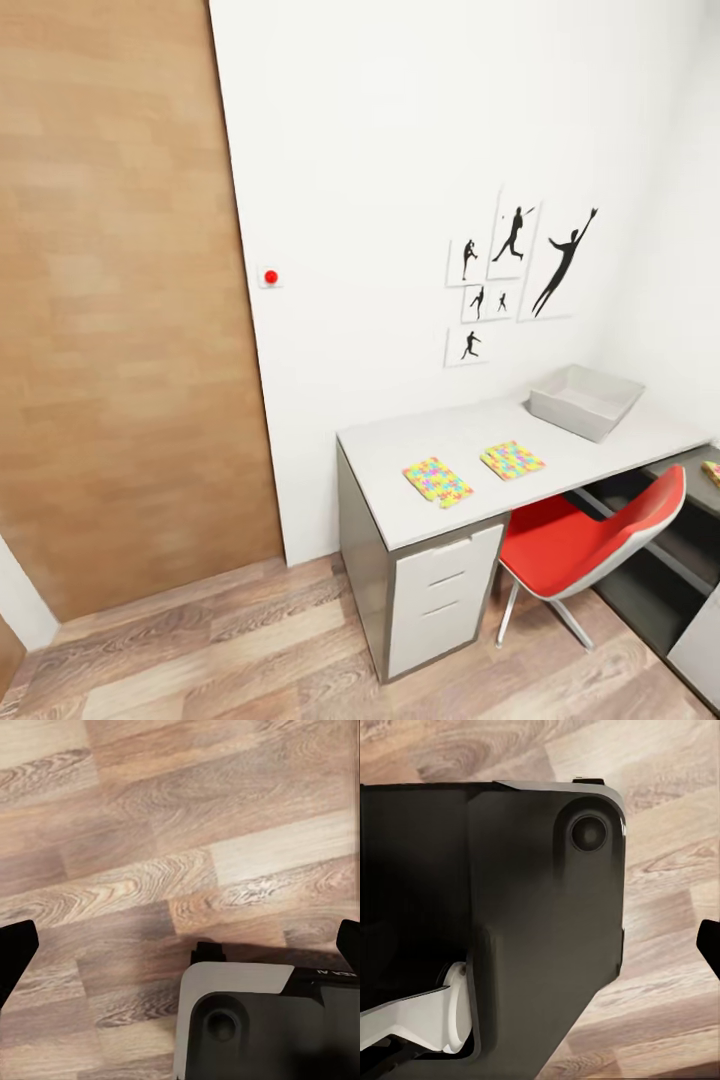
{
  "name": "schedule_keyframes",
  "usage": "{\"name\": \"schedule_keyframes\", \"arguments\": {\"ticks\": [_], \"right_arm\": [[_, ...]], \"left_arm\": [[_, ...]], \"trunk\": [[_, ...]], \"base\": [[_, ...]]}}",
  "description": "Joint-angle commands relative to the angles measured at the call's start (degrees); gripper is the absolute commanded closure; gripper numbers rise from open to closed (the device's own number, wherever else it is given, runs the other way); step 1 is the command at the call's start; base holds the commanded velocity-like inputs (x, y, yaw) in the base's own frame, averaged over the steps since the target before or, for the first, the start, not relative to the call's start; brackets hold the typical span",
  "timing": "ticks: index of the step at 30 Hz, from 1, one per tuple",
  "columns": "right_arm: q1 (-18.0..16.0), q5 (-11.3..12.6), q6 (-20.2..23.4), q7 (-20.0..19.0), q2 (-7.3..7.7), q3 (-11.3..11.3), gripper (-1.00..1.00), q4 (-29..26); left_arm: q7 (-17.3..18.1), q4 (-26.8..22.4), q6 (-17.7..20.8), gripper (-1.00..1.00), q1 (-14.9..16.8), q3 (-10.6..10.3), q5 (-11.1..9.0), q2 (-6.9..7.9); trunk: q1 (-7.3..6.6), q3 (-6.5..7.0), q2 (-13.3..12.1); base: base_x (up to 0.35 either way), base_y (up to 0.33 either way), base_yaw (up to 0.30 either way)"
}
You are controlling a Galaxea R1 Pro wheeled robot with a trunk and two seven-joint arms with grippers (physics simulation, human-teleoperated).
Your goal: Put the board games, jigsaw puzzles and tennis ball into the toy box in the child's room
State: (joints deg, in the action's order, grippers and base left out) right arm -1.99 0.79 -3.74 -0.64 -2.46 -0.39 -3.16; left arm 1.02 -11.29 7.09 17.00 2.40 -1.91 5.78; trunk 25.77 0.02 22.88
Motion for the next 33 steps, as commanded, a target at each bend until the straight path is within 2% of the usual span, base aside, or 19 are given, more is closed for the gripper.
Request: {"name": "schedule_keyframes", "arguments": {"ticks": [1, 33], "right_arm": [[0.0, 0.1, -0.2, -0.1, -0.01, 0.0, -1.0, 0.1], [0.0, 0.1, -0.1, -0.1, 0.0, 0.0, -1.0, 0.1]], "left_arm": [[0.1, -0.1, 0.4, -1.0, 0.0, 0.2, -0.2, 0.0], [0.1, -0.1, 0.4, -1.0, 0.0, 0.2, -0.2, -0.06]], "trunk": [[0.01, -0.02, 0.0], [0.01, -0.02, 0.0]], "base": [[-0.044, 0.0, -0.288], [-0.046, 0.0, -0.288]]}}
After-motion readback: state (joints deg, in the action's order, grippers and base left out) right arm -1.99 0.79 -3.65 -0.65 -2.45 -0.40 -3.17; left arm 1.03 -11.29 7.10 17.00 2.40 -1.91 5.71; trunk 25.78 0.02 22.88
